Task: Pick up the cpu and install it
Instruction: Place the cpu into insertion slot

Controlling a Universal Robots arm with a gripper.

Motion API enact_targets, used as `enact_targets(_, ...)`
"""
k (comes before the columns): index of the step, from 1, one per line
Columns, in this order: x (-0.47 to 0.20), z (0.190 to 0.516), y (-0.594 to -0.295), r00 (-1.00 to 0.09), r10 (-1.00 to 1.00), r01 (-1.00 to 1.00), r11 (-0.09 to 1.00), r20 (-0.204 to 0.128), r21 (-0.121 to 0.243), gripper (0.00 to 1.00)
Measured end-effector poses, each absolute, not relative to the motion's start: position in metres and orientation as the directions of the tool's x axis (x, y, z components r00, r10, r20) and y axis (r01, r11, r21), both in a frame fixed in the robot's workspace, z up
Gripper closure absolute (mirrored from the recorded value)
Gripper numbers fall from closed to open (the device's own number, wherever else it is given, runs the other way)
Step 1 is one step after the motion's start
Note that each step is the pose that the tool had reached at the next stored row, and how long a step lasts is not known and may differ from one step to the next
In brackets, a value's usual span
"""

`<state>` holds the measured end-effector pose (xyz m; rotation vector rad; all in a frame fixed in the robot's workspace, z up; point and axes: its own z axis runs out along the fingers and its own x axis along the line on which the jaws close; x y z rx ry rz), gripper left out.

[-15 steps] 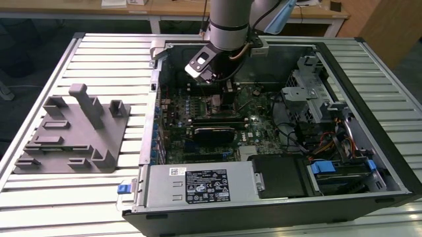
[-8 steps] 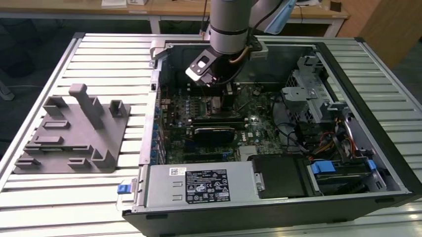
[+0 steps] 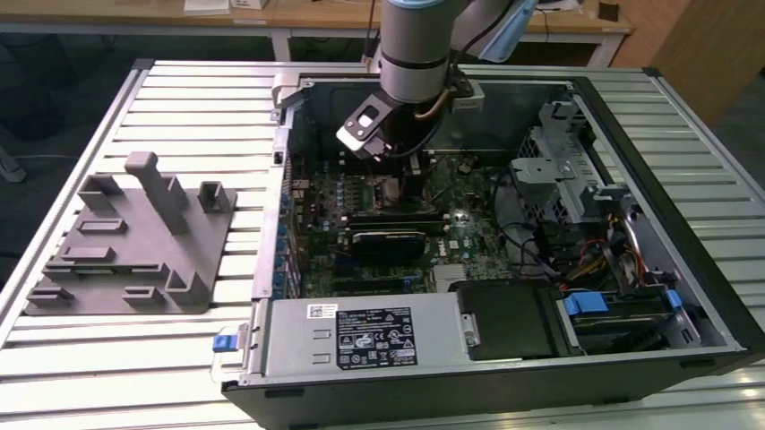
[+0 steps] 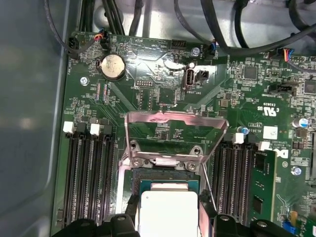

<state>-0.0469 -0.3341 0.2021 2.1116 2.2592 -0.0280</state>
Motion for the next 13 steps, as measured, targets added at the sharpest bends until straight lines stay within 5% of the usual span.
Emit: enact_targets(13,-0.0461,0.1951,-0.3311,-0.044,0.998,0.999,0.045,-0.048,0.020,0.45)
